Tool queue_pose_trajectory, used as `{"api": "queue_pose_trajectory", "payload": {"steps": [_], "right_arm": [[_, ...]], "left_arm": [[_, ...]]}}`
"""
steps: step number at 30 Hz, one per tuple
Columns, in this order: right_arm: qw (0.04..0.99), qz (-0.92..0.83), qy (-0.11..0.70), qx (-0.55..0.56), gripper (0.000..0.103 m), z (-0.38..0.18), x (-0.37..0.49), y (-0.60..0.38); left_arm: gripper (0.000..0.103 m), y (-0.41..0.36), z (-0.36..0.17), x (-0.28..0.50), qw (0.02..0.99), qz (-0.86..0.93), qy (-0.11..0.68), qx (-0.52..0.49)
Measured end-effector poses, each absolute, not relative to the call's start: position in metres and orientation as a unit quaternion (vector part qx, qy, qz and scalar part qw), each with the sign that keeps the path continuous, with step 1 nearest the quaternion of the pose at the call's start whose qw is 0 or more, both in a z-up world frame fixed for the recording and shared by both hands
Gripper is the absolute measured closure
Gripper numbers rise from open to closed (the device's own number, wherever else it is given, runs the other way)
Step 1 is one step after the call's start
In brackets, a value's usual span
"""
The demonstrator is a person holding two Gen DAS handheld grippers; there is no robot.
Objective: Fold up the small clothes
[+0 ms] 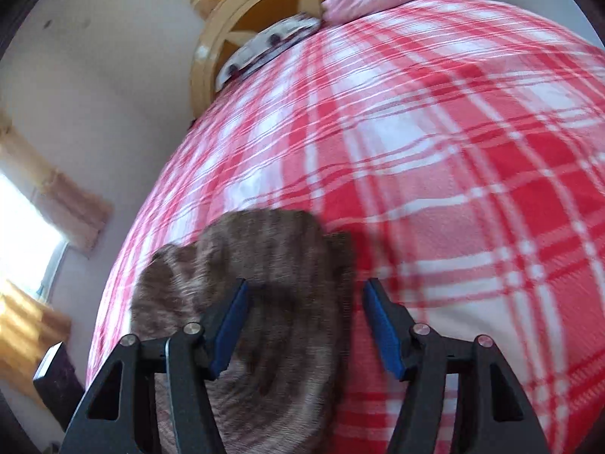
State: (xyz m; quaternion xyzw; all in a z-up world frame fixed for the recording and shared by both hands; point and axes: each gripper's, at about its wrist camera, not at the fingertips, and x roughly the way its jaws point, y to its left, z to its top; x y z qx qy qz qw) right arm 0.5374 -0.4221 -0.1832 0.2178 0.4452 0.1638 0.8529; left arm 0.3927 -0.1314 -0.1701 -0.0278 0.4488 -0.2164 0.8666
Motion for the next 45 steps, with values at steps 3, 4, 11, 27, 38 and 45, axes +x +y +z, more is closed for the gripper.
{"api": "queue_pose_trajectory", "payload": {"steps": [3,4,11,27,38,45], "right_arm": [[0.852,0.171,0.448,0.212,0.046,-0.186,0.543,-0.417],[0.847,0.181,0.445,0.227,0.058,-0.187,0.544,-0.419],[0.832,0.217,0.438,0.264,0.059,-0.198,0.545,-0.422],[0.863,0.216,0.389,0.24,0.082,-0.156,0.513,-0.4],[0.862,0.235,0.378,0.245,0.084,-0.133,0.492,-0.36],[0.852,0.275,0.372,0.243,0.085,-0.117,0.478,-0.31]], "left_arm": [[0.003,-0.131,-0.169,0.39,0.868,-0.22,0.444,-0.029],[0.008,-0.13,-0.168,0.388,0.869,-0.225,0.44,-0.034],[0.021,-0.134,-0.168,0.385,0.856,-0.271,0.439,-0.043],[0.081,-0.111,-0.148,0.372,0.848,-0.298,0.424,-0.11],[0.082,-0.07,-0.122,0.349,0.864,-0.29,0.394,-0.116],[0.082,-0.031,-0.108,0.316,0.879,-0.269,0.376,-0.114]]}}
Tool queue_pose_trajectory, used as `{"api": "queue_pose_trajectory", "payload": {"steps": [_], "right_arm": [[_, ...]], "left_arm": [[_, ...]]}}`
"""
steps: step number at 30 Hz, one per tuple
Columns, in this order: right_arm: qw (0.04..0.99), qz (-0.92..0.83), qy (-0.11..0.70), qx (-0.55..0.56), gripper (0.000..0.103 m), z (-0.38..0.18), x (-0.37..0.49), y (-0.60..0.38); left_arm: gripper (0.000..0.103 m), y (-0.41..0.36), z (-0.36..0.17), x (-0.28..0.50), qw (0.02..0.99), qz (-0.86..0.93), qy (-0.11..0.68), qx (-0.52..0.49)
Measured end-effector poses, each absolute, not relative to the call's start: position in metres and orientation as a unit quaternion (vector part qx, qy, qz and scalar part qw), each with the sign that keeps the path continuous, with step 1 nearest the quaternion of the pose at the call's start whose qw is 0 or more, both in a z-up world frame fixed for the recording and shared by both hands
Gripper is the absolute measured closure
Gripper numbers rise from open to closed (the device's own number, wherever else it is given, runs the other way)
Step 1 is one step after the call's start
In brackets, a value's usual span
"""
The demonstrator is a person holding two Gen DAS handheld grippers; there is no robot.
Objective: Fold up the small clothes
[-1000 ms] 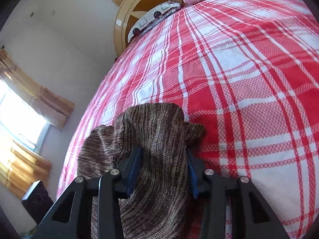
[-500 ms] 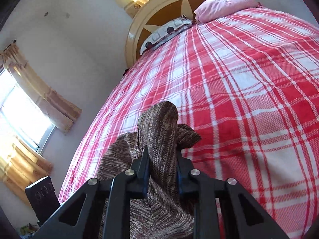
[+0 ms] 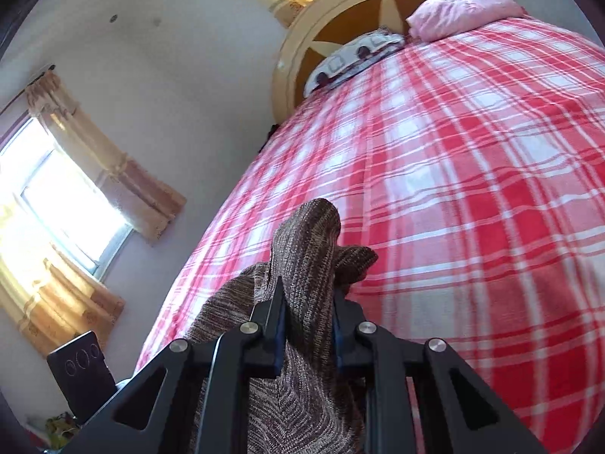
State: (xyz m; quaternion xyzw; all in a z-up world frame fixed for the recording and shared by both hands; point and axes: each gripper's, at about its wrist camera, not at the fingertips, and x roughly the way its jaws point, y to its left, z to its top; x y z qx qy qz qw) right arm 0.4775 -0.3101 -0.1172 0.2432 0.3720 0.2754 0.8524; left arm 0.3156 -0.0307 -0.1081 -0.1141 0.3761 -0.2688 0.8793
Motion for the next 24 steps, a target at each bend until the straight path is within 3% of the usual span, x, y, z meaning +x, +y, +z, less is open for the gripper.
{"api": "queue_pose_trajectory", "payload": {"steps": [24], "right_arm": [[0.798,0.413,0.385,0.21,0.086,-0.106,0.451,-0.09]], "left_arm": [[0.082,0.107,-0.092,0.209,0.917,-0.155,0.33,-0.161]]}}
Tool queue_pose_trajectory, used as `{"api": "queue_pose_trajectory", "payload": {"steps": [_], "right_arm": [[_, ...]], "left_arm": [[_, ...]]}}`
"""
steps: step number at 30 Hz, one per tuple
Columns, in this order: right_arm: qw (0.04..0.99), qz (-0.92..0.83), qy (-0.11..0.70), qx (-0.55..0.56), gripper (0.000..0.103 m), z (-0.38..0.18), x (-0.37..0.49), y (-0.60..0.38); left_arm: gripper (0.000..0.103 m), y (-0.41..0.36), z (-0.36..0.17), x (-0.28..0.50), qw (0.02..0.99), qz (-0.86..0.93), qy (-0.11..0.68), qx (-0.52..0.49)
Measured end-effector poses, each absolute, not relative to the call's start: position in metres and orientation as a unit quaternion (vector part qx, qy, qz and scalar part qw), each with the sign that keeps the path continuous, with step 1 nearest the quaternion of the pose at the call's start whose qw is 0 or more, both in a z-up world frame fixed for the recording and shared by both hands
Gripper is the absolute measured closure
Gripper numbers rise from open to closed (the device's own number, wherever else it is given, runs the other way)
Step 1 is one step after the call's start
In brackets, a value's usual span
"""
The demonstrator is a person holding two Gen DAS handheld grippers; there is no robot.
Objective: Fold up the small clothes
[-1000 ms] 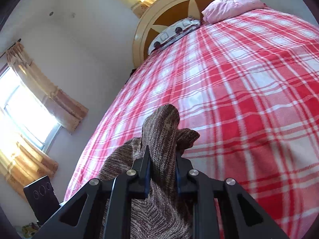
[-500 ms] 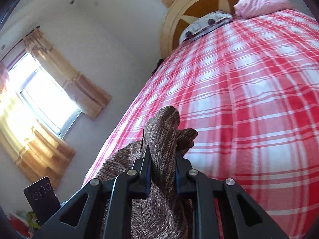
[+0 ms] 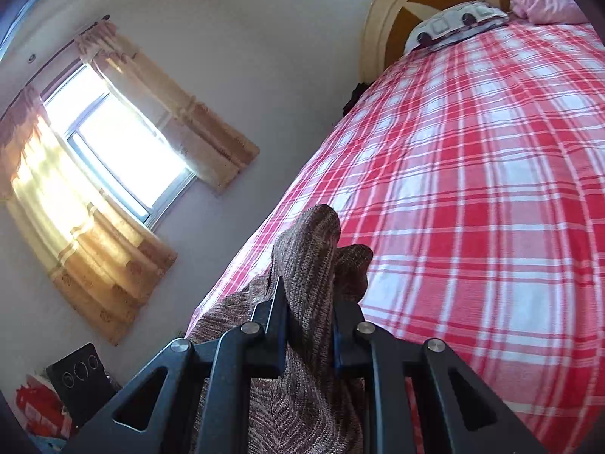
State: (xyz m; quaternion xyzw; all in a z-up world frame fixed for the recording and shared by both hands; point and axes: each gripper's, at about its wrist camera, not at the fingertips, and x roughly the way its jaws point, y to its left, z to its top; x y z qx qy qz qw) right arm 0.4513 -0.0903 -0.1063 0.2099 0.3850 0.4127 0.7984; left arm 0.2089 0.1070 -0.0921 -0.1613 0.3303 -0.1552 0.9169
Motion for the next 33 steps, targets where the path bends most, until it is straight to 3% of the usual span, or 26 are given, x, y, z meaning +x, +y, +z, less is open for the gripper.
{"api": "queue_pose_trajectory", "payload": {"steps": [11,18,20,22,24,28,33], "right_arm": [[0.761,0.453,0.432,0.17,0.086,-0.141,0.446,0.018],[0.763,0.425,0.466,0.139,0.082,-0.172,0.453,0.039],[0.768,0.406,0.477,0.133,0.077,-0.179,0.455,0.034],[0.776,0.392,0.481,0.118,0.057,-0.179,0.452,0.024],[0.781,0.387,0.478,0.11,0.057,-0.174,0.443,0.007],[0.777,0.42,0.461,0.092,0.057,-0.154,0.398,-0.03],[0.763,0.423,0.488,0.014,0.057,-0.162,0.334,-0.039]], "left_arm": [[0.082,0.155,-0.128,0.175,0.909,-0.09,0.356,-0.199],[0.079,0.155,-0.162,0.17,0.9,-0.065,0.382,-0.203],[0.075,0.157,-0.172,0.169,0.894,-0.058,0.394,-0.204],[0.071,0.161,-0.172,0.164,0.897,-0.059,0.387,-0.208],[0.063,0.167,-0.163,0.157,0.905,-0.054,0.372,-0.197],[0.034,0.187,-0.139,0.151,0.927,-0.021,0.326,-0.182],[0.031,0.202,-0.136,0.185,0.937,0.012,0.319,-0.14]]}}
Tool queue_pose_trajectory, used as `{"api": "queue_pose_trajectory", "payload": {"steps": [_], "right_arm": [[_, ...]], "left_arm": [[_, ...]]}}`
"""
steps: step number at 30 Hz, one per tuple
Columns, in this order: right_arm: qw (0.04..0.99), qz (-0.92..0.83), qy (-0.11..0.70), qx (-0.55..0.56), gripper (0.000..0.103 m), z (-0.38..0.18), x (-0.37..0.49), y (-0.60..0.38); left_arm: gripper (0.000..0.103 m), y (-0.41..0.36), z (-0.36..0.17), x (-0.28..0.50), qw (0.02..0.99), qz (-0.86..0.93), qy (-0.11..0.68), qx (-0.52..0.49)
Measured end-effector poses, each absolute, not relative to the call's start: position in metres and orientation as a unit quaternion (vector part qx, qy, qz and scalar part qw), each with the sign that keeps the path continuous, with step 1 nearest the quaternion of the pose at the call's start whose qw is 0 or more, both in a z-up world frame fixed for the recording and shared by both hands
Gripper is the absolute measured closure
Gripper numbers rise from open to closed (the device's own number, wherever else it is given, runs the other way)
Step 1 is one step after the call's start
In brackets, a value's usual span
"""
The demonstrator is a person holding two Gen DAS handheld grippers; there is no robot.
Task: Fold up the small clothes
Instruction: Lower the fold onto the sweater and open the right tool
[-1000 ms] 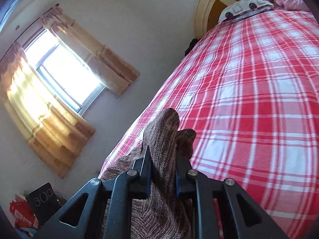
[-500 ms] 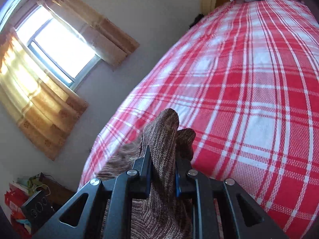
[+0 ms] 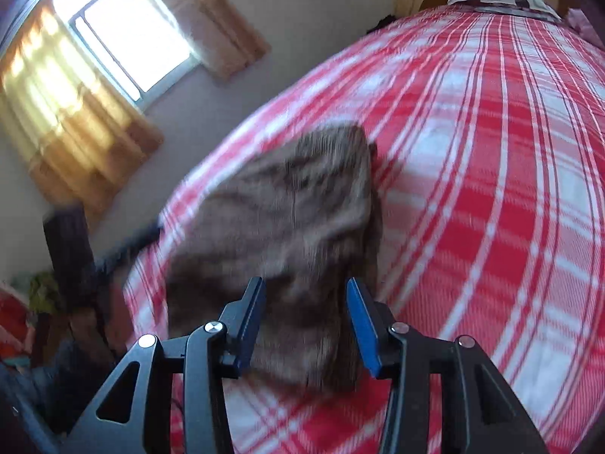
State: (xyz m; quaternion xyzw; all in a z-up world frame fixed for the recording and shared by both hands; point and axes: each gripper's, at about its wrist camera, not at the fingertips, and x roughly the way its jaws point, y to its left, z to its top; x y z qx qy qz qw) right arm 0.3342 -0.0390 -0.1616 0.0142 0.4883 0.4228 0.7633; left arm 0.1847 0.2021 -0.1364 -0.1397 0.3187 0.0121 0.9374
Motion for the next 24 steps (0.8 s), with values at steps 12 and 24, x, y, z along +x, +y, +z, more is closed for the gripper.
{"api": "queue_pose_trajectory", "payload": {"steps": [12,24], "right_arm": [[0.783,0.349,0.503,-0.113,0.089,-0.185,0.284,-0.035],[0.812,0.419,0.404,-0.051,0.054,-0.125,0.284,-0.019]], "left_arm": [[0.007,0.218,-0.183,0.241,0.904,0.088,0.407,-0.095],[0.006,0.165,-0.151,0.185,0.925,0.084,0.366,-0.062]]}}
